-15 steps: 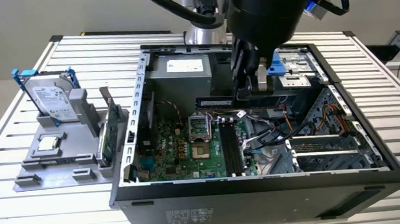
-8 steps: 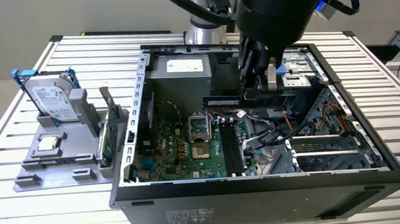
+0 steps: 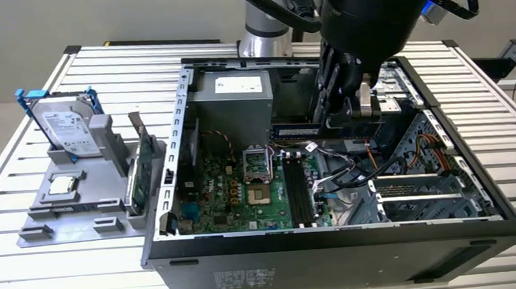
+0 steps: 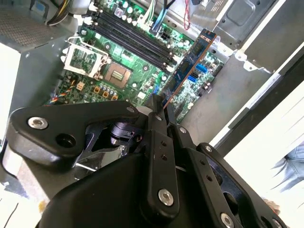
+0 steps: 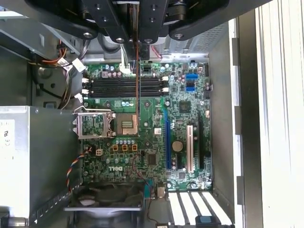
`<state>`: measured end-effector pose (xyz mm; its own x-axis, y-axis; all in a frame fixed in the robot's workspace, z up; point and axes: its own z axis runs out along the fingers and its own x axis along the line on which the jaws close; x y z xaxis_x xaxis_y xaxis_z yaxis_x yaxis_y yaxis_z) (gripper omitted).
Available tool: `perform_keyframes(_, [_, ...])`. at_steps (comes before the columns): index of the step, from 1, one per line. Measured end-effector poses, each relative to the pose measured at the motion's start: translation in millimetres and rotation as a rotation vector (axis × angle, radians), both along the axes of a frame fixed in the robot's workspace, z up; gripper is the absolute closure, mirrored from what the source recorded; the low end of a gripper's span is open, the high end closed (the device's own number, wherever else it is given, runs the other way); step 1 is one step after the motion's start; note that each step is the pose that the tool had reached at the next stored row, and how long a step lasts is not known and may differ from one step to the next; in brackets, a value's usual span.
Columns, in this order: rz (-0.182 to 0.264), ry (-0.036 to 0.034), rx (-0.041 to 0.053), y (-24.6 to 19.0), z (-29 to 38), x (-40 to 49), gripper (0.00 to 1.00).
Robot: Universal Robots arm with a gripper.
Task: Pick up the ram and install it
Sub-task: 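Pick up the ram and move it above insertion slot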
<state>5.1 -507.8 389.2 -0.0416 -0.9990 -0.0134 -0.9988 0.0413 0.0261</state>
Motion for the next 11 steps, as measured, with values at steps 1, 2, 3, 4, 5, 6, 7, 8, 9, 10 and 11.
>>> perform_keyframes(1, [0.0, 0.0, -0.0002, 0.0, 0.1, 1.6, 1.0])
perform_keyframes(2, [0.0, 0.0, -0.0003, 0.0, 0.1, 3.2, 1.0])
perform_keyframes(3, [0.0, 0.0, -0.0001, 0.0, 0.1, 4.8, 1.0])
perform_keyframes(4, [0.0, 0.0, -0.0001, 0.0, 0.0, 6.5, 1.0])
perform_keyframes(5, [0.0, 0.0, -0.0002, 0.0, 0.1, 8.4, 1.0])
perform_keyframes(6, [0.0, 0.0001, -0.0002, 0.0, 0.1, 10.1, 1.0])
perform_keyframes(7, [0.0, 0.0, -0.0001, 0.0, 0.0, 11.7, 1.0])
perform_keyframes(8, [0.0, 0.0001, -0.0001, 0.0, 0.1, 13.3, 1.0])
perform_keyframes(9, [0.0, 0.0, -0.0001, 0.0, 0.0, 14.9, 1.0])
perform_keyframes(10, [0.0, 0.0, -0.0002, 0.0, 0.1, 16.5, 1.0])
perform_keyframes(11, [0.0, 0.0, -0.0001, 0.0, 0.1, 18.0, 1.0])
